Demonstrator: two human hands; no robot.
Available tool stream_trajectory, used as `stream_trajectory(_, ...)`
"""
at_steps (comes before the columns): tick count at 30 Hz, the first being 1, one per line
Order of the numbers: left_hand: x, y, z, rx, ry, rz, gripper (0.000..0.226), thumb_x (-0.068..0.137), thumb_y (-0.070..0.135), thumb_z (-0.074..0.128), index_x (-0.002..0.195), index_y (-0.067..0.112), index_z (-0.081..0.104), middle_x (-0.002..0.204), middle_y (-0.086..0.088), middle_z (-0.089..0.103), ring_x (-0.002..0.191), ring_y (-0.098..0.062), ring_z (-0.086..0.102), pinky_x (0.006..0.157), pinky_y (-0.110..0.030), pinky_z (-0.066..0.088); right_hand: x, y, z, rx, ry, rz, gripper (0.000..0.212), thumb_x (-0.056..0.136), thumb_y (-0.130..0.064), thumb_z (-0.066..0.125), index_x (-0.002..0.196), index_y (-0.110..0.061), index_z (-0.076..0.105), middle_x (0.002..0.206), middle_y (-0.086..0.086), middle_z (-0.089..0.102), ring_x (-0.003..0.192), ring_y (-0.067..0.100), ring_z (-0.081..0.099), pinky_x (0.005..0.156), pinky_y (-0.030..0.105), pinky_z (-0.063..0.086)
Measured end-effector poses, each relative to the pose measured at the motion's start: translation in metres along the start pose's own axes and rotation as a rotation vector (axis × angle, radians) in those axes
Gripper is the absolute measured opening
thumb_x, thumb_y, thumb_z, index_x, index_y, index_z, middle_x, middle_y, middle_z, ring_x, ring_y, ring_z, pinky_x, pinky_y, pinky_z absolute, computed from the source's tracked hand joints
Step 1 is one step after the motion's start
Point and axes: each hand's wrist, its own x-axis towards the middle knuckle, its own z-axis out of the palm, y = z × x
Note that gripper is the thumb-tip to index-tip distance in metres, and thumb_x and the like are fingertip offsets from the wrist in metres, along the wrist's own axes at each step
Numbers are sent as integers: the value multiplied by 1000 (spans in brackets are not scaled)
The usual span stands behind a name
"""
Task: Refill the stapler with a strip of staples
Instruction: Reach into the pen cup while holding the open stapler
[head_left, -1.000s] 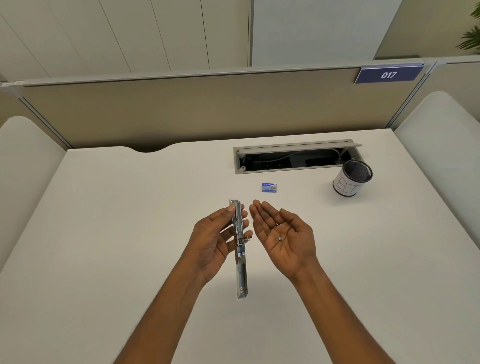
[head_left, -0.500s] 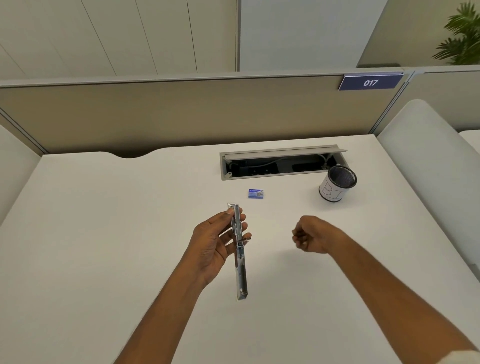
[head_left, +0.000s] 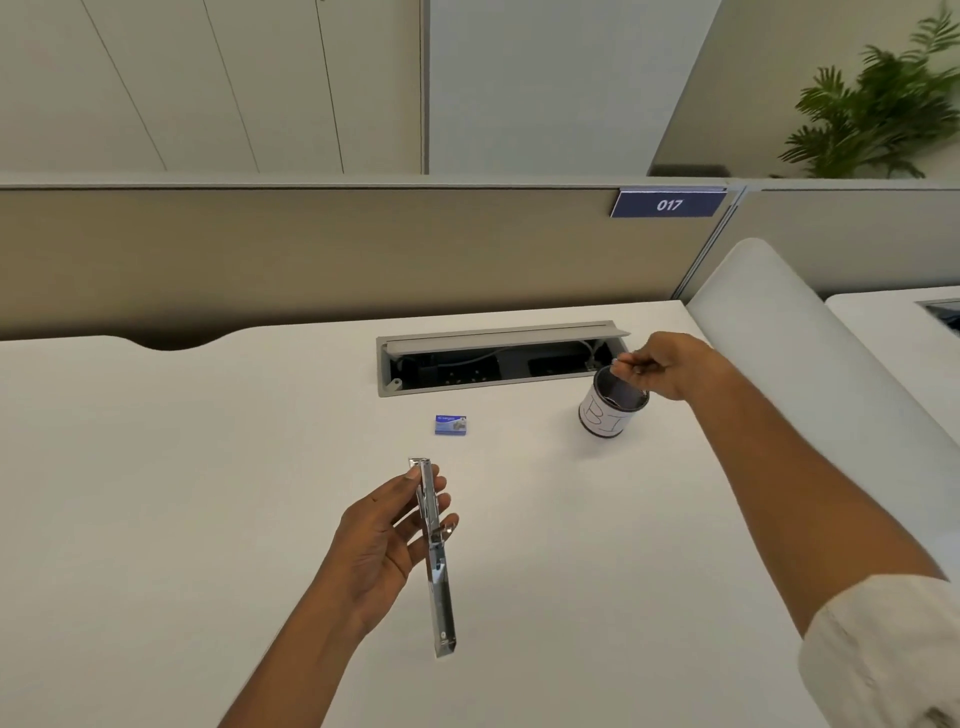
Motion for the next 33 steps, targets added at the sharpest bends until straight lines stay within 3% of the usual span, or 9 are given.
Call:
stream_trajectory(3,8,-6,0,-37,13,-9,27,87,20,73,103,1,82,105,-16,79,87,-27,79,70,-40,65,17,-11,-6,1,51,-39,20,97,14,37,111,10,51,91,21,56,81,33,63,40,28,57)
stream_trajectory(6,14,-10,-1,-81,33,-20,24,87,17,72,100,1,82,106,-18,79,92,-30,80,69,-42,66,32,-8,-8,-9,103,-80,26,98,12,38,121,10,50,88,15,52,106,32,66,67,27,61)
stream_trajectory(8,18,-12,-3,-121,51,-27,27,86,16,71,105,-2,79,108,-20,79,96,-32,79,71,-45,66,41,-1,-7,-12,115,-129,39,99,7,40,138,9,44,87,9,58,115,33,65,71,26,60)
stream_trajectory(11,25,-16,-8,-171,76,-27,28,91,12,66,112,-5,73,106,-21,78,98,-33,79,71,-47,67,48,9,-8,-329,143,-236,34,105,-20,45,129,-1,61,96,-2,77,119,28,64,90,30,57)
stream_trajectory(12,27,-18,-10,-186,86,-24,25,94,11,64,111,-5,72,104,-20,78,97,-34,79,70,-47,67,53,14,-11,-533,203,-284,33,104,-26,50,119,-2,67,102,1,76,113,25,66,90,30,56)
stream_trajectory(14,30,-20,-15,-211,107,-14,21,98,9,60,109,-4,72,100,-18,78,96,-35,79,69,-48,66,56,17,-9,-499,301,-308,13,92,-13,65,97,-1,66,89,11,70,95,24,66,74,28,54)
stream_trajectory(16,33,-23,-21,-227,131,-1,21,100,8,57,108,-4,72,97,-17,78,95,-35,79,68,-48,66,56,22,-2,-685,374,-323,9,83,-3,65,88,-1,58,86,14,62,86,29,60,70,30,50)
stream_trajectory(22,36,-24,-33,-245,163,29,26,103,9,56,102,-1,80,94,-16,78,94,-34,79,68,-48,66,57,26,-2,-1061,244,-486,24,92,-14,60,106,1,73,111,18,71,108,37,63,95,41,54)
stream_trajectory(33,37,-16,-36,-250,164,47,25,102,9,56,102,0,79,93,-15,78,92,-33,79,68,-50,66,58,23,-6,-1215,155,-540,26,91,-2,56,108,1,75,114,21,70,112,37,61,98,44,54)
